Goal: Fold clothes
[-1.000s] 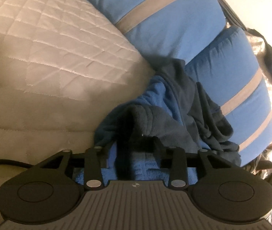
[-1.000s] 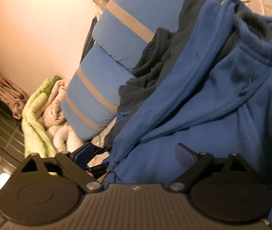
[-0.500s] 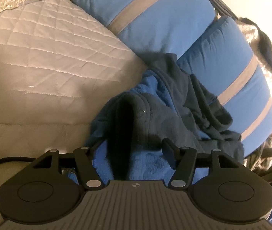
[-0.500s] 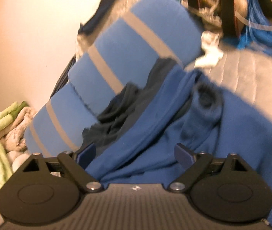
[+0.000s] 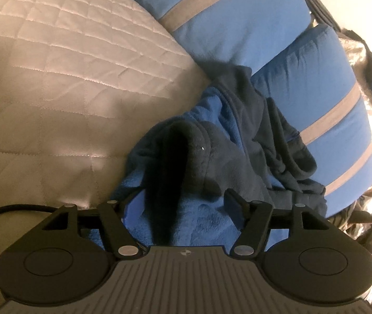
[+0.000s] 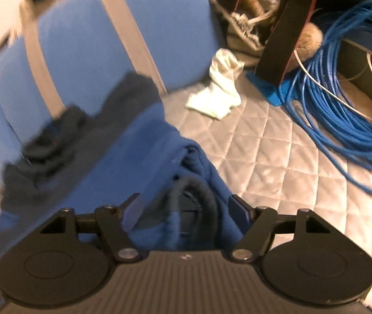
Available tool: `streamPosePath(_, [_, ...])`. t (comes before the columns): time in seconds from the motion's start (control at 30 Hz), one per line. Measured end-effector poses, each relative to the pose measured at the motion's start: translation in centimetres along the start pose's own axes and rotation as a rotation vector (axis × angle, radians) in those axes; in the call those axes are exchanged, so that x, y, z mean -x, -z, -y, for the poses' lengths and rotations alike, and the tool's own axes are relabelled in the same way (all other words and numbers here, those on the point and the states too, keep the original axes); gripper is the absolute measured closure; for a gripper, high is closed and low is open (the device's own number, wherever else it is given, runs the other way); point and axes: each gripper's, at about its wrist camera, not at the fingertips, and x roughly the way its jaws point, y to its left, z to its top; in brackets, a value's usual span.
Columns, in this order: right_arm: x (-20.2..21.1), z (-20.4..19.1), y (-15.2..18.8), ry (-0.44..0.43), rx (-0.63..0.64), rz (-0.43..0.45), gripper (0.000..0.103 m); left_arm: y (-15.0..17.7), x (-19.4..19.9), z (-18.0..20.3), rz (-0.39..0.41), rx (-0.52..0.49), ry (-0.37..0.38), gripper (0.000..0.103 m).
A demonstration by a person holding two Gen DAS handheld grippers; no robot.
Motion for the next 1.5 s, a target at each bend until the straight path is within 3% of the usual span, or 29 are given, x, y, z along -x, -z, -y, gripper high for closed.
streamPosePath(0.17, [0.1, -0.6, -1.9, -0.029, 0.096, -0.077, 0.027, -0.3, 0.1, 0.0, -0.028, 0.028, -0.001, 0.039])
streamPosePath(0.4, [-4.4, 0.3, -3.7, -0.110, 0.135, -0.136, 0.031, -0.2, 0.2, 0.4, -0.049, 0.002, -0.017, 0.038])
streamPosePath(0.43, [-4.9, 0.4, -3.5, -0.113, 0.139, -0.143, 0.037, -0.2, 0.2, 0.5, -0.051, -0.002, -0.018, 0.038])
streamPosePath(0.5, [-5.5, 0.7, -3.1, -0.120, 0.136, -0.149, 0.067, -0.2, 0.3, 0.5, -0.053, -0.005, -0.018, 0.038])
streamPosePath(0.6, [-5.7, 0.8, -2.5, -0.118, 0.145, -0.135, 0.086, -0.2, 0.3, 0.5, -0.056, -0.014, -0.020, 0.038])
streamPosePath(0.77, [-4.7, 0.0, -3.1, -0.119, 0.170, -0.029, 0.090, 0.0, 0.2, 0.9, -0.055, -0.049, -0.030, 0.038])
streamPosePath(0.93, [-5.1, -0.5, -4.2, -0.102, 0.193, 0.012, 0.090, -0.2, 0.3, 0.7, -0.060, -0.054, -0.019, 0.038])
streamPosePath(0.97, [-5.2, -0.6, -4.0, -0.096, 0.208, 0.016, 0.087, -0.4, 0.4, 0.7, -0.062, -0.055, -0.015, 0.038])
streamPosePath(1.0, [-5.3, -0.7, -3.8, -0.090, 0.224, 0.021, 0.063, -0.5, 0.5, 0.7, -0.064, -0.055, -0.011, 0.038])
streamPosePath(1.07, [-5.1, -0.2, -3.5, -0.089, 0.207, 0.008, 0.054, -0.7, 0.8, 0.6, -0.065, -0.058, 0.005, 0.038])
streamPosePath(1.17, [-3.3, 0.9, -3.0, -0.098, 0.167, 0.016, 0.030, -1.2, 1.7, 0.5, -0.047, -0.069, 0.045, 0.038])
streamPosePath(1.37, [1.9, 3.1, -1.3, -0.083, 0.185, 0.033, 0.017, -1.8, 3.7, -0.1, 0.069, -0.107, 0.059, 0.034])
streamPosePath(1.5, [4.9, 5.0, 0.1, -0.102, 0.175, 0.014, 0.015, -1.3, 3.3, -0.4, 0.088, -0.152, -0.017, 0.033])
